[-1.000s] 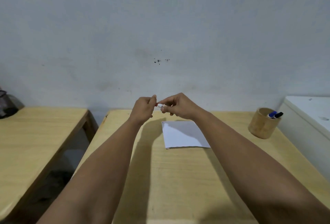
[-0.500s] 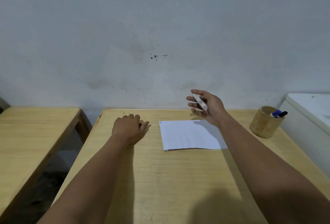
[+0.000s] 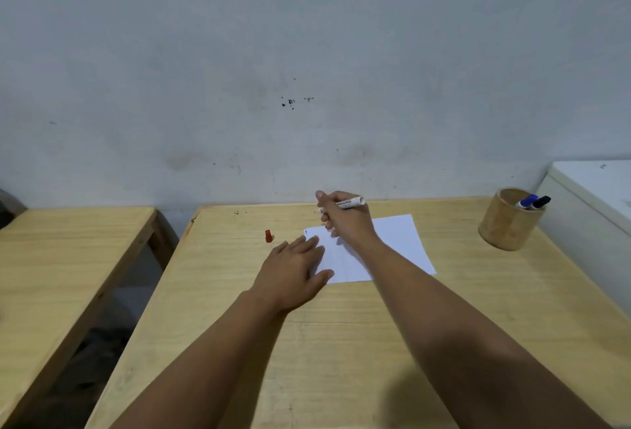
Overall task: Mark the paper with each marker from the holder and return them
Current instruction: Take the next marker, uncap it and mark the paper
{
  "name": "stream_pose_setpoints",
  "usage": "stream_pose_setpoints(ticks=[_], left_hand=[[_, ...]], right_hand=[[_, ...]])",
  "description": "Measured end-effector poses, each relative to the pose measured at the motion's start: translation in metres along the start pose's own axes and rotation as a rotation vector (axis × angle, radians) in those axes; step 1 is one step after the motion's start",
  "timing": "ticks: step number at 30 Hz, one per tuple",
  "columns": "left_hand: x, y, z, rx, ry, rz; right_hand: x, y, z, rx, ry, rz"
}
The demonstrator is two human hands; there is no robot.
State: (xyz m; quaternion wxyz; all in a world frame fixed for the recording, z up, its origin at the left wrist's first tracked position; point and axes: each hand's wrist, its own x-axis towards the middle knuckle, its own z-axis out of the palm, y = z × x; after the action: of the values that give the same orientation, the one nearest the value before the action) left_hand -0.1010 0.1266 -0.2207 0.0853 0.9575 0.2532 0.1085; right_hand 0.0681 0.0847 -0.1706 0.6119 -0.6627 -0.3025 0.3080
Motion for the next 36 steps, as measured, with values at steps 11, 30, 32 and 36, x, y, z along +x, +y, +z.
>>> stream_pose_setpoints(ticks=[11, 30, 32, 36], left_hand=[[-0.008, -0.014, 0.009, 0.04, 0.066, -0.113], [-0.012, -0.01, 0.009, -0.025, 0.076, -0.192], [-0.013, -0.009, 0.007, -0.018, 0.073, -0.185], [-0.011, -0.004, -0.004, -0.095, 0.253, -0.212]], right_hand=[[-0.004, 0.037, 0.011, -0.104, 0.035, -0.003], [0.003, 0.045, 0.013, -0.159, -0.002, -0.01], [0.0, 0.036, 0.011, -0.038, 0.03, -0.017], [0.006, -0.002, -0.006, 0.164, 0.164, -0.067]])
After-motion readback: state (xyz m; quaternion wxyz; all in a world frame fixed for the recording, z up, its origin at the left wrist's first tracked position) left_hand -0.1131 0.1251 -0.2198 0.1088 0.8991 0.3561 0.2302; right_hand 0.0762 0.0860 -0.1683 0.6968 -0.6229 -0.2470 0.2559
